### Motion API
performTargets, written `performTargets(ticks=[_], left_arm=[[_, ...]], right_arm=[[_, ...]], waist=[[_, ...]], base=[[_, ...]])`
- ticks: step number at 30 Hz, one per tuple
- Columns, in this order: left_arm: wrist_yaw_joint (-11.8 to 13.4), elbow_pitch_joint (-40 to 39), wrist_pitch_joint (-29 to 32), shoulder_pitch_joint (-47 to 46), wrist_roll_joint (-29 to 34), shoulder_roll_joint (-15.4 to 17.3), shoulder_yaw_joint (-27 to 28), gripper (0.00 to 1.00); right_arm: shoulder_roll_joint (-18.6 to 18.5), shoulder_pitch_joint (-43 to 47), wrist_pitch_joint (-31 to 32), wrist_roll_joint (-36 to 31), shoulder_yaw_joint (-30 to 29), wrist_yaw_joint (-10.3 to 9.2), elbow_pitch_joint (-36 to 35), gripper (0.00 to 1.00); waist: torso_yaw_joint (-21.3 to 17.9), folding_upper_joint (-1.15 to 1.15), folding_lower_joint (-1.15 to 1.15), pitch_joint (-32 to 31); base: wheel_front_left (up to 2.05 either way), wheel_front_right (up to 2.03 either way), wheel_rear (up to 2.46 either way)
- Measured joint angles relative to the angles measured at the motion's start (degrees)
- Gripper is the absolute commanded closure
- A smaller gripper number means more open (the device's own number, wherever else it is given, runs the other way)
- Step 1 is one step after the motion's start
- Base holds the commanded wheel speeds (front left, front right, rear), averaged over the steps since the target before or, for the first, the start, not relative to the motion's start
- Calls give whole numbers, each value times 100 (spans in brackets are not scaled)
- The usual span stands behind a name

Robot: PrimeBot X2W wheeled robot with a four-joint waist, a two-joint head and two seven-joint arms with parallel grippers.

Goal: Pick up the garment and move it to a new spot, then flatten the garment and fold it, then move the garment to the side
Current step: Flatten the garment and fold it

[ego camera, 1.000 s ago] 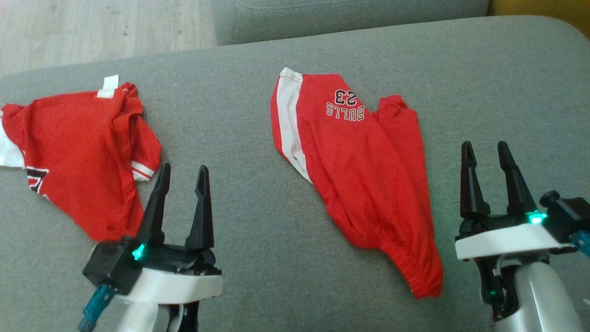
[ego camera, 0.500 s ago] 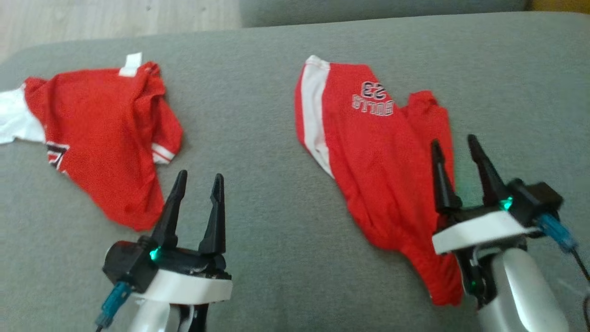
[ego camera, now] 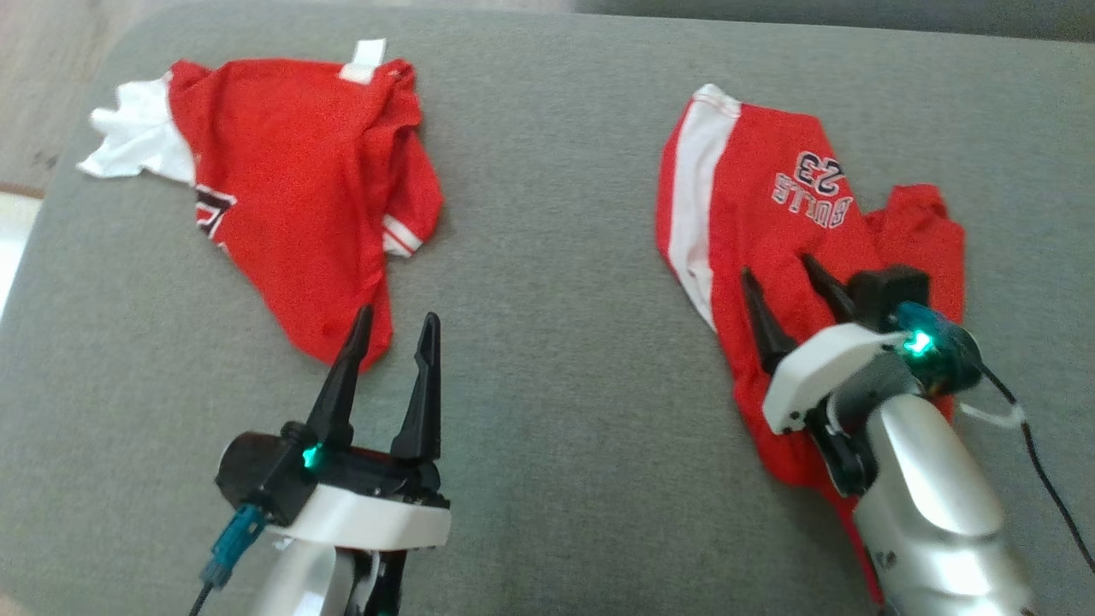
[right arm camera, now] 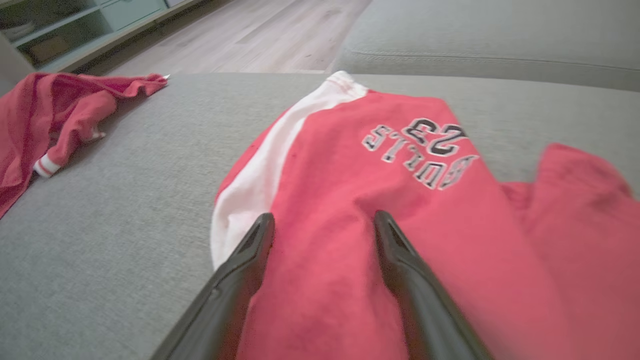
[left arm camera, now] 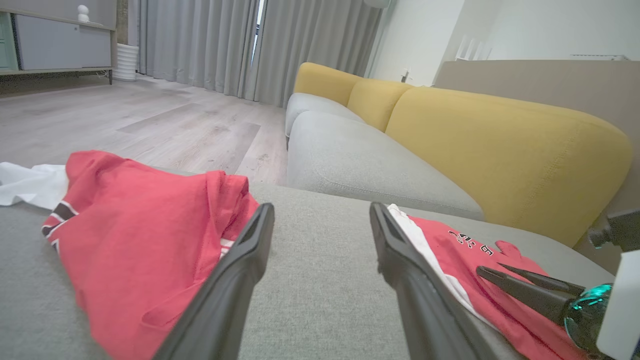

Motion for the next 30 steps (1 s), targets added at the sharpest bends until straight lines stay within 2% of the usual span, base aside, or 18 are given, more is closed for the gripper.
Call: performTargets(ticks=[5,10,11,12,16,21,25,29,30], left_arm=[[0,42,0,1,-163,0,-136,0],[0,42,0,0,-210,-9,-185,0],[0,42,0,0,-212,-9,-200,0],[0,42,0,-1,-269,-9,-237,0],[0,46,0,-39,-311,-10,-325,0],[0,76,0,-168,-311,-10,-326,0],[0,108,0,-220,-343,-10,-368,0],[0,105,0,-234,-359,-10,-458,0],[0,105,0,-233,-392,-11,-502,0]], right_arm=[[0,-378,197,2,319,0,324,0],[-7,-569,583,-160,339,0,731,0],[-11,-614,639,-203,360,0,781,27],[-34,-749,753,-123,412,0,867,100],[-112,-1034,681,237,711,-1,965,100],[-105,-1560,94,669,1002,0,970,100],[-107,-2376,-468,782,933,0,1139,100],[-119,-3047,-1001,899,756,-1,1641,100],[-118,-3171,-1099,943,704,-1,1822,0]], waist=[[240,0,0,69],[354,0,0,112],[375,0,0,119],[410,0,-1,136],[443,0,0,196],[450,0,0,234],[485,0,0,219],[572,0,0,192],[598,0,0,187]], base=[[0,0,0],[0,0,0],[0,0,0],[0,0,0],[0,0,0],[0,0,0],[0,0,0],[0,0,0],[0,0,0]])
